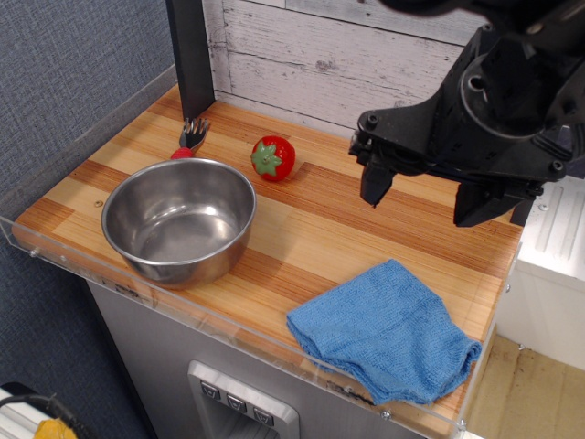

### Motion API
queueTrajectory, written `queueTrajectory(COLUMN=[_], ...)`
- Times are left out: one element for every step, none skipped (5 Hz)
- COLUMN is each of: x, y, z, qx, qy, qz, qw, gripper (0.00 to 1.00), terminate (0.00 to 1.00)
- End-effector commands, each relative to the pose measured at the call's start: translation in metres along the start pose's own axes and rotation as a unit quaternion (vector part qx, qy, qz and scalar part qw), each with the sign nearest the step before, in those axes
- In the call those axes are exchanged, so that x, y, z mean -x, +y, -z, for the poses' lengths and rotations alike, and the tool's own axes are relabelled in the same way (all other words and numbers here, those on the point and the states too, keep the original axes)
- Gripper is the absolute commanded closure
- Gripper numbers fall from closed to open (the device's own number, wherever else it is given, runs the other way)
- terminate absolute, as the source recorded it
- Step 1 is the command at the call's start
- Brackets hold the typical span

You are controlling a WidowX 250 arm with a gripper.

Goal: Slide the blue rag back and away from the silver pan.

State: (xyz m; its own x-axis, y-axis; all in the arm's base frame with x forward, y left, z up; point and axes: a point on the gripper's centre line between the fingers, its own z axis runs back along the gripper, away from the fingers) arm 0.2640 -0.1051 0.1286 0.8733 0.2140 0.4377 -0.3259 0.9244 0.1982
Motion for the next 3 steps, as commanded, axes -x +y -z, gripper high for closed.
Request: queueTrajectory(x=[0.008, 0.014, 0.024], y=[0.008, 0.003, -0.001], z=[-0.011, 0.003, 0.021], qx=[-0.045, -0.058, -0.062], qy=[0.039, 0.059, 0.081], qz=[0.02, 0.031, 0.029], qw=[0.9981, 0.9961, 0.9944], gripper=[0.0, 0.0, 0.0], terminate=[0.0, 0.0, 0.0])
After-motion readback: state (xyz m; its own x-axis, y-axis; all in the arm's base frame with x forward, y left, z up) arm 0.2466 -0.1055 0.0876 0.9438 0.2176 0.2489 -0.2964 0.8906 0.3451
